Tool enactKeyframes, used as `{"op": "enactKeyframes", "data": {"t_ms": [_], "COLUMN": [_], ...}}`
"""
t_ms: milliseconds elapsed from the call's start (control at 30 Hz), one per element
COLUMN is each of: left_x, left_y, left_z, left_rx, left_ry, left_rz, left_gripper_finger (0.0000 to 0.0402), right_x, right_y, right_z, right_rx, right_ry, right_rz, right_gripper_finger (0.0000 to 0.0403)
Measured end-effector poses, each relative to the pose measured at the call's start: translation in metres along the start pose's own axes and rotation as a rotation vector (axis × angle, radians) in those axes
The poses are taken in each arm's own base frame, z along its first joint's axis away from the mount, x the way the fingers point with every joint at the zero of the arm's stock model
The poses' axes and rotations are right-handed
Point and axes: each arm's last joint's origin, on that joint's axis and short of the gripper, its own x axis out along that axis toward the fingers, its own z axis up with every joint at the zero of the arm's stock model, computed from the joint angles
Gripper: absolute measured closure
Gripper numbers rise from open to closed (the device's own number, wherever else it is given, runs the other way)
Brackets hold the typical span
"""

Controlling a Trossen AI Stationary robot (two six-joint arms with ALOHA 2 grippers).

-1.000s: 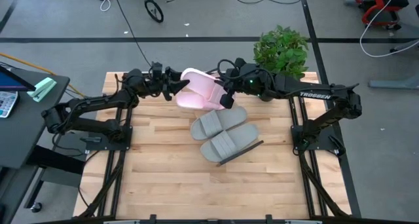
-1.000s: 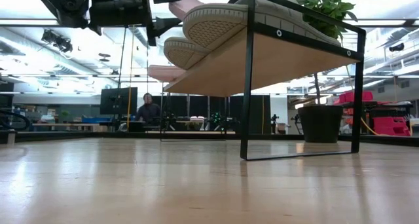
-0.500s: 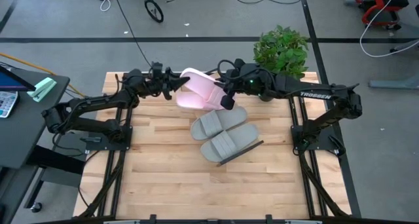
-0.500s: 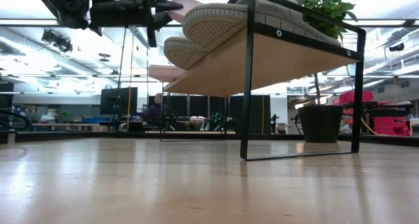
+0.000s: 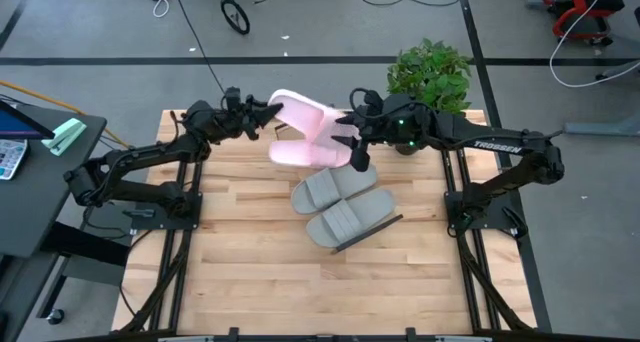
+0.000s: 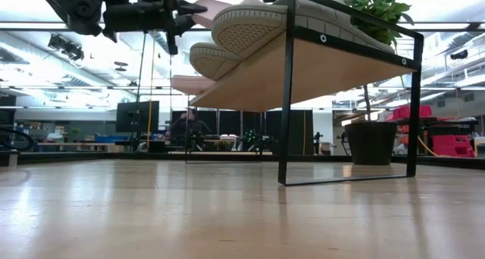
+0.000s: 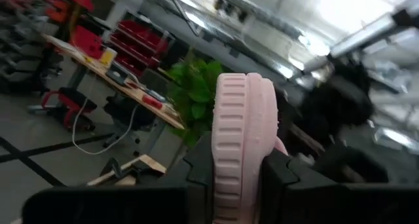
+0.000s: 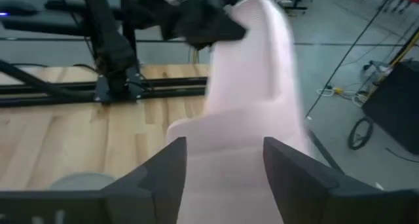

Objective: Pick and place slides into the shelf
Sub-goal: Put the pink slipper on the shelf

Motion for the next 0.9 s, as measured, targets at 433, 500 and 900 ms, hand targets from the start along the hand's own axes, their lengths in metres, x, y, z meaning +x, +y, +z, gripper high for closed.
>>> {"op": "enactKeyframes", "data": {"t_ms": [433,500,900], "left_x": [-0.003,-0.002,0.005], "left_y": [0.011,0.008,-0.015], "left_z": [0.01,0.007,-0.018], "left_rx": [-0.155,-0.115,-0.008], "left_ry": [-0.101,-0.114,-0.276], "left_rz": [0.107,0.127,0.419], "left_gripper_finger": [0.0334,0.0334,0.0334], "right_x": [-0.049,-0.054,-0.058], "right_y": [-0.006,-0.007,-0.007], "right_z": [0.008,0.008,0.009], "right_rx": [0.059,0.082,0.14], "right_ry": [-0.017,-0.021,-0.029], "right_rz": [-0.038,-0.04,-0.041], "right_gripper_finger": [0.021,0.0218,0.0254]}}
